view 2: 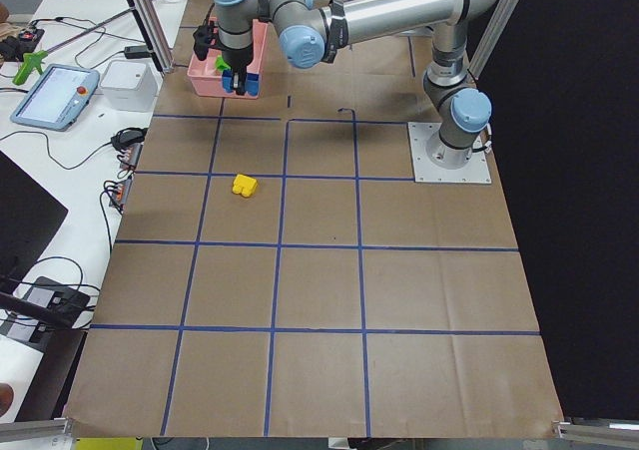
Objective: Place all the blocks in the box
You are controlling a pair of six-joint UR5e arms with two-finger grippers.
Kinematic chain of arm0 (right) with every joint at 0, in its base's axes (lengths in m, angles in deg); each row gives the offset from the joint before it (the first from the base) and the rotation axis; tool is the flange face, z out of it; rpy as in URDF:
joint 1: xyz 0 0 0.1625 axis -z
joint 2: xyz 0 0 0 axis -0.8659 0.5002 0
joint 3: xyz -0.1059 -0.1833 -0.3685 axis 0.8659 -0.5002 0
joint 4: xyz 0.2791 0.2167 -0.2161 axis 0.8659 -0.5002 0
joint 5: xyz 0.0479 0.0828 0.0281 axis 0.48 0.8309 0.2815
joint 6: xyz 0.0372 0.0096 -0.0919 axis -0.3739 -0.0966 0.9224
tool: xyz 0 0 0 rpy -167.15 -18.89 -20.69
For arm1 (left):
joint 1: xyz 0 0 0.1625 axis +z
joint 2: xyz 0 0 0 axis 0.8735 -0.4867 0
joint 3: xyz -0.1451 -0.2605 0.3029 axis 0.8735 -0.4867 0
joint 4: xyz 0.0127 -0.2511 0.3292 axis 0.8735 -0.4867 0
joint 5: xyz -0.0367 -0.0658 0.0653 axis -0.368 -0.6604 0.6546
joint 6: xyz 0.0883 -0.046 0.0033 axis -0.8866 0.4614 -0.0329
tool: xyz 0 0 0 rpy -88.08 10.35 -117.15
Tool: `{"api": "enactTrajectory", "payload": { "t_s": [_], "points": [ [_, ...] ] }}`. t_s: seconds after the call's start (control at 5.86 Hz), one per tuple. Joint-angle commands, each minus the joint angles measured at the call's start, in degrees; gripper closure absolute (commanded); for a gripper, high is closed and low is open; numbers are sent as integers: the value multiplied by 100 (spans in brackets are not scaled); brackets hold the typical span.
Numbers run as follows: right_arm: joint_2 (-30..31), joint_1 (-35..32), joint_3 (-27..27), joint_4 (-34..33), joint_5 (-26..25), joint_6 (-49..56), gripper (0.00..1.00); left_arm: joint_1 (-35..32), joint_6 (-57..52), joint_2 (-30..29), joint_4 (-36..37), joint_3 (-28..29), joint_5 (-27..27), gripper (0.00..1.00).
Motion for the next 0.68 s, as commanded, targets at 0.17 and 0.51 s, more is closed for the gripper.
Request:
{"api": "enactTrajectory", "payload": {
  "t_s": [0.17, 0.51],
  "points": [
    [1355, 936, 78, 3092, -1026, 82, 0, -1410, 1805, -888, -11, 991, 417, 100],
    [1784, 2149, 218, 4027, -2928, 702, 0, -2106, 2924, -1976, 58, 1958, 410, 100]
  ]
}}
